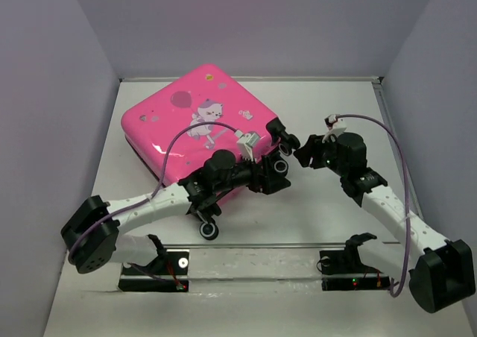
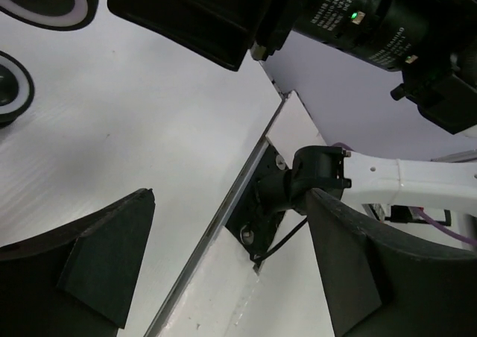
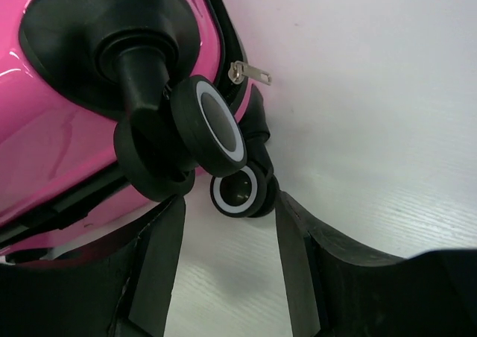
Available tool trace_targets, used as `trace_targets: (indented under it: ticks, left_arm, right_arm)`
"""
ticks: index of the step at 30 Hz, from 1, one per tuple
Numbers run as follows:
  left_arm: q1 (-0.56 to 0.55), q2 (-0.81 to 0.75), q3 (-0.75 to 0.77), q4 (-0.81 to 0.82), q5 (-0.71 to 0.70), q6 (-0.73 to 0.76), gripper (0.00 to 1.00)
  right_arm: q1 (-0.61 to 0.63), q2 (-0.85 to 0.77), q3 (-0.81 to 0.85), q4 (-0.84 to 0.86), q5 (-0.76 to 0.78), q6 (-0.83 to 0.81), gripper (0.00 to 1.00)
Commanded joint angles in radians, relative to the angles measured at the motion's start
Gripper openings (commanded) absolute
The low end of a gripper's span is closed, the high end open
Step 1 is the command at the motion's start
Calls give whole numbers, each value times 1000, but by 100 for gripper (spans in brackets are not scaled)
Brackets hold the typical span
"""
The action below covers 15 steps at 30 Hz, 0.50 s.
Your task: Pack the luggage
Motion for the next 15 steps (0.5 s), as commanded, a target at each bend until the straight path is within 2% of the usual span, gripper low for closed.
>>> trace_targets:
  ticks: [1, 4, 6, 9, 13, 15]
  left_arm:
    - [9, -123, -60, -52, -171, 5, 94]
    - [14, -206, -82, -199, -292, 37, 94]
    - [20, -255, -102, -323, -355, 54, 95]
    - [81, -387, -186, -408, -397, 46, 96]
    - [216, -618, -289, -564, -390, 34, 96]
    - [256, -704, -317, -645, -415, 14, 98]
  right_arm:
    - [-2, 98, 35, 150, -166, -42, 59]
    - [-2, 73, 24, 212, -247, -88, 63]
    - [-2, 42, 2, 215, -233, -133, 70]
    - [-2, 23, 13, 223, -279, -174, 82]
    - [-2, 128, 126, 218, -439, -220, 84]
    - [-2, 253, 209, 178, -573, -231, 83]
